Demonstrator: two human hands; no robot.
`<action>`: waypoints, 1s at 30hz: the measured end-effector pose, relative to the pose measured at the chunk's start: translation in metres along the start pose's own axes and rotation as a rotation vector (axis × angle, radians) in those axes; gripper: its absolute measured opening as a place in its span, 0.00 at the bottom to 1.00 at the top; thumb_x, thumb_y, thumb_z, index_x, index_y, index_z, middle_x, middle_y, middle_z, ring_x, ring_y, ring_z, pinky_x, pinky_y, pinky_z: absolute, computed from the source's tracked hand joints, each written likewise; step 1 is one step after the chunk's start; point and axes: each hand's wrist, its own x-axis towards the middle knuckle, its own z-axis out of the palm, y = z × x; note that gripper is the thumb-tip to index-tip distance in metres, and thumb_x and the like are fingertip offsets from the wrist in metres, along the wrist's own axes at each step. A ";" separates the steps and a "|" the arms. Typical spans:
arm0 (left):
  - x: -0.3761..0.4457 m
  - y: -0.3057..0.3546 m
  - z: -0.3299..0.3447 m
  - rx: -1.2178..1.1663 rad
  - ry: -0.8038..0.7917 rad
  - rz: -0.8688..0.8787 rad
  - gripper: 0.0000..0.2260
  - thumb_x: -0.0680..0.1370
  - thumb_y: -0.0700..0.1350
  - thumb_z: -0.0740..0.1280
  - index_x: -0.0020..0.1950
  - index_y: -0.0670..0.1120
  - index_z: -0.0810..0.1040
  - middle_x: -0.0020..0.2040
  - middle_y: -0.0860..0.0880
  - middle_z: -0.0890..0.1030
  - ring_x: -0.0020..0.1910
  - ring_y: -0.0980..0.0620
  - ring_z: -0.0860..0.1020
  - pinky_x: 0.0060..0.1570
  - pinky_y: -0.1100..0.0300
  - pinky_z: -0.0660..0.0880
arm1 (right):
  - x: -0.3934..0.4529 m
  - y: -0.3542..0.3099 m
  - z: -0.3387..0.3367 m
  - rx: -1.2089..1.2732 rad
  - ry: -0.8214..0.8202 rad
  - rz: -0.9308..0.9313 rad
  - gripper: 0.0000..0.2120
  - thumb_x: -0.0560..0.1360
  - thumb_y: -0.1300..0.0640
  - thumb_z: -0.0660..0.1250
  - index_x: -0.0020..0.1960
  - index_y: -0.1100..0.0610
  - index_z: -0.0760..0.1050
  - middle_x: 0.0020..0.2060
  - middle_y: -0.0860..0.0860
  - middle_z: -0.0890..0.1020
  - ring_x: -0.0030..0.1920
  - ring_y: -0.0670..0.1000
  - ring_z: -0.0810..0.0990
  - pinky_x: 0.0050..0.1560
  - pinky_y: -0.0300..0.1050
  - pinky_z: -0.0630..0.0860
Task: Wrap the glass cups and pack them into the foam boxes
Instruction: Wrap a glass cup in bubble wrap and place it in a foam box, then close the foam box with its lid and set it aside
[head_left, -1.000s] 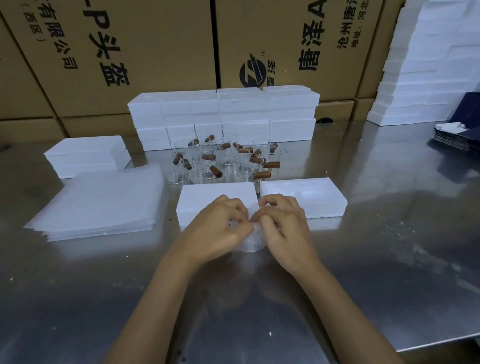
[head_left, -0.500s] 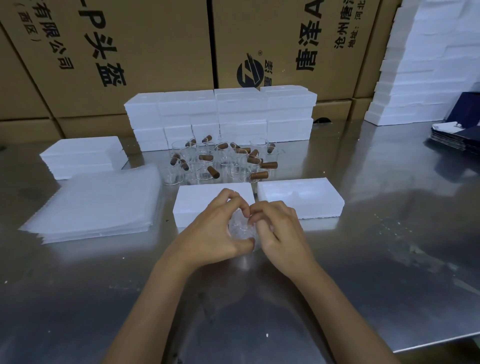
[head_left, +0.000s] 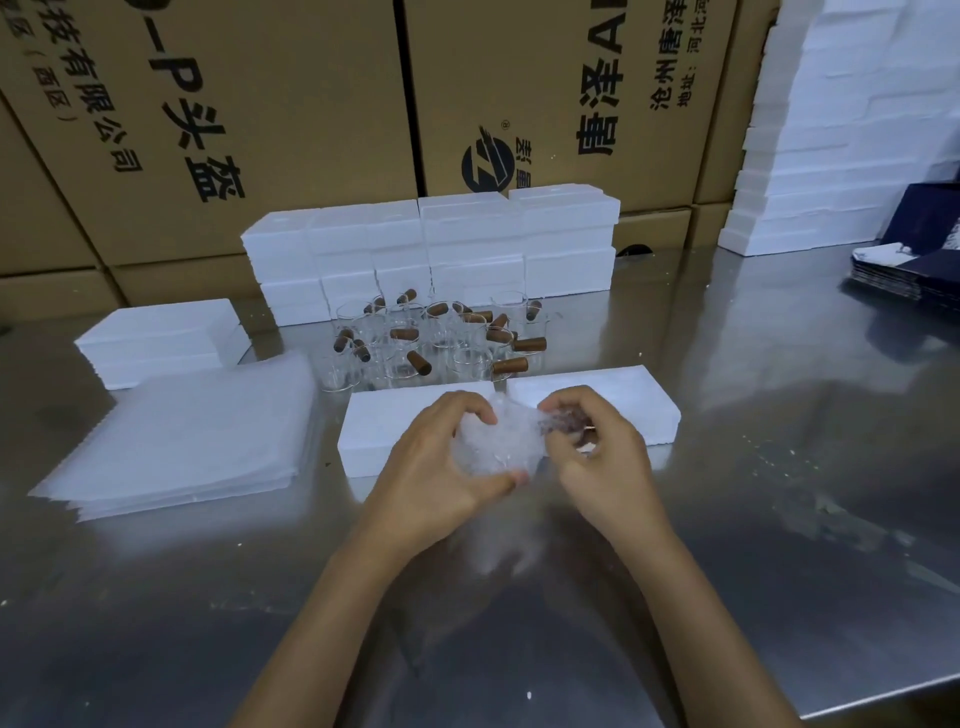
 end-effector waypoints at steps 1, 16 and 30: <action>0.003 0.005 0.001 -0.041 0.052 -0.014 0.25 0.65 0.59 0.78 0.56 0.64 0.71 0.56 0.72 0.71 0.50 0.60 0.75 0.41 0.62 0.71 | 0.004 -0.003 -0.004 0.010 0.034 -0.026 0.12 0.71 0.61 0.64 0.49 0.46 0.78 0.46 0.38 0.81 0.46 0.40 0.78 0.43 0.28 0.71; 0.082 0.012 0.071 -0.019 0.068 -0.072 0.35 0.71 0.51 0.78 0.76 0.52 0.71 0.74 0.53 0.72 0.73 0.53 0.68 0.74 0.58 0.62 | 0.062 0.062 -0.029 -0.357 0.162 -0.080 0.16 0.73 0.60 0.68 0.59 0.48 0.79 0.52 0.44 0.83 0.49 0.50 0.79 0.59 0.52 0.72; 0.074 0.012 0.070 0.536 -0.091 0.069 0.30 0.81 0.61 0.58 0.80 0.50 0.61 0.80 0.53 0.62 0.78 0.54 0.56 0.75 0.47 0.52 | 0.054 0.066 -0.029 -0.505 0.136 0.075 0.17 0.76 0.53 0.65 0.63 0.40 0.79 0.53 0.40 0.83 0.61 0.50 0.73 0.63 0.50 0.62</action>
